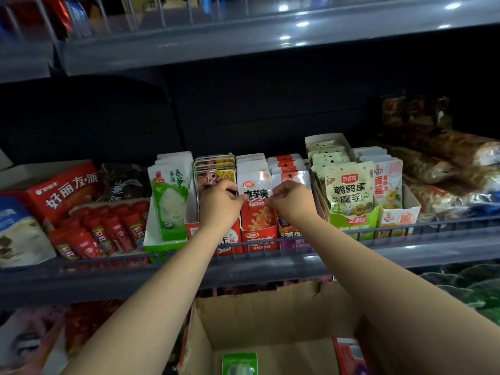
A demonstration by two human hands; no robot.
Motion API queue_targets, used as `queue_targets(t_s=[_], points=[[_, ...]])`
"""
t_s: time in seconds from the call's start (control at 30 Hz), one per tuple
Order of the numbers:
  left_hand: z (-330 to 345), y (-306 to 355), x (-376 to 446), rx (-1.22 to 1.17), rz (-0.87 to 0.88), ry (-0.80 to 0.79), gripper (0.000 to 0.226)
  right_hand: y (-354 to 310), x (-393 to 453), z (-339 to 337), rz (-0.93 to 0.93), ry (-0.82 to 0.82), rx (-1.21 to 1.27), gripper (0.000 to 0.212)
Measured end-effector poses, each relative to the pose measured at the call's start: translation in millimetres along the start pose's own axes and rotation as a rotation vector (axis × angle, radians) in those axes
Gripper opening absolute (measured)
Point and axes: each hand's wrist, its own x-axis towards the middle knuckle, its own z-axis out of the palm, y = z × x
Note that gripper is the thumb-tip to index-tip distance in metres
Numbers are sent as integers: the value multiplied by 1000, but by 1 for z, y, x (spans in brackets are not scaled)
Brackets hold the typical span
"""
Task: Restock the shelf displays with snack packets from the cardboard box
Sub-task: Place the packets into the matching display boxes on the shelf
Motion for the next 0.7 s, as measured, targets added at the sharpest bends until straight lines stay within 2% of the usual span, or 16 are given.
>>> queue_targets(t_s=[0.3, 0.47, 0.57, 0.7], points=[[-8, 3, -25, 26, 94, -27, 62, 5, -22, -12, -18, 43, 38, 23], [2, 9, -83, -35, 259, 30, 41, 24, -65, -29, -77, 126, 136, 9], [21, 7, -115, -162, 212, -26, 26, 44, -101, -37, -116, 159, 128, 5], [60, -9, -152, -300, 15, -164, 13, 96, -135, -32, 50, 151, 109, 6]])
